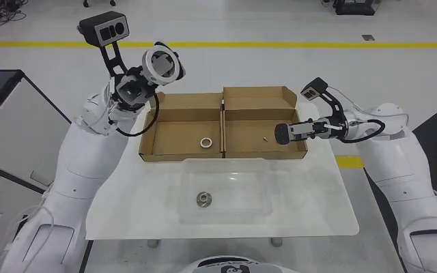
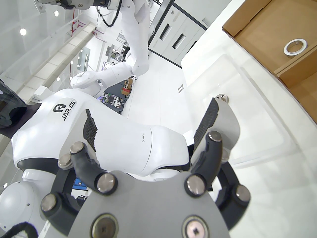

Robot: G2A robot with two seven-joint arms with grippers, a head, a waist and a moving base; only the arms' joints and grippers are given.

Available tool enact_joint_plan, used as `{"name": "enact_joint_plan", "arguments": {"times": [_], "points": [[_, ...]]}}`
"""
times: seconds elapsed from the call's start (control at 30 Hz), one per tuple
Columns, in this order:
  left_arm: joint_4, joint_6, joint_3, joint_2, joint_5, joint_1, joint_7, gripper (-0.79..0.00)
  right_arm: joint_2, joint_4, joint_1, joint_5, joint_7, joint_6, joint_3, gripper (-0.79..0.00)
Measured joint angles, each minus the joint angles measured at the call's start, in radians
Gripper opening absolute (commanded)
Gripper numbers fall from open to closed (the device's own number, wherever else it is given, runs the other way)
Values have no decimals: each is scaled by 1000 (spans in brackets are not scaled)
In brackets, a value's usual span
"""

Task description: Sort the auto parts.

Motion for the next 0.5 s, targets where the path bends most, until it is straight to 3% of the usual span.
{"name": "enact_joint_plan", "arguments": {"times": [0.23, 0.5], "points": [[-17, 41, -30, 2, 153, 8, 10, -785, 0, 0, 0, 0, 0, 0, 0, 0], [-77, -35, -16, -10, -84, 41, 11, -785, 0, 0, 0, 0, 0, 0, 0, 0]]}}
